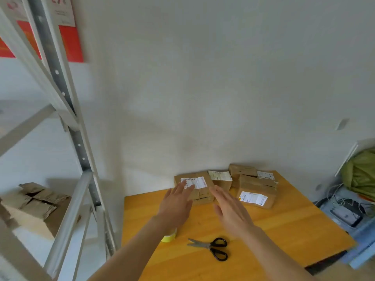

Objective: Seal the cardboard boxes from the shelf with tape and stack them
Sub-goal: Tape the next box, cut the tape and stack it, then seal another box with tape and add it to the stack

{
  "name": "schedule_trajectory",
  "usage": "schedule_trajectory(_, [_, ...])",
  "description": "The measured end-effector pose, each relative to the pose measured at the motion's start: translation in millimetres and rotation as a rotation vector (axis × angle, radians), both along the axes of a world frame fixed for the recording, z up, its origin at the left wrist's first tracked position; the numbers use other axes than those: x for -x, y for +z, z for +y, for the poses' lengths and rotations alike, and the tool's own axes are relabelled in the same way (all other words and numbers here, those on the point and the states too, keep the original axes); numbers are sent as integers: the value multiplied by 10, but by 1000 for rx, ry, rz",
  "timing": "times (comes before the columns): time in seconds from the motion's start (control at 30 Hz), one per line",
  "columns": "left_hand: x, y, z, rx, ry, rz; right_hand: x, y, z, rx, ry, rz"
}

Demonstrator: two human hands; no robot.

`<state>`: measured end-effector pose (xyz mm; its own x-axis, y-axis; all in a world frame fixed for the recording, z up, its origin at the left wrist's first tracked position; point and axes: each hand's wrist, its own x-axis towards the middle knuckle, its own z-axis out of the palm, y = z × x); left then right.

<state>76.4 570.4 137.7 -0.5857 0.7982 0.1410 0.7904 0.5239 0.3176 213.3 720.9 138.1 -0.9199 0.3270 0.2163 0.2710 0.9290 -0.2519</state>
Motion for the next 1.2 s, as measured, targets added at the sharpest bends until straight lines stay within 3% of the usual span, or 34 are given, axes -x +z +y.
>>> schedule_trajectory(0.4, [-1029,458,-1331,-79,-69,115,-947,629,-1500,5,-14,111])
schedule_trajectory(0.77, [-2274,159,-3096,19,88,48,-2003,338,-3019,82,113,51])
schedule_trajectory(1.2, [-2356,436,-5002,50,439,66,-1653,346,-4565,118,367,25])
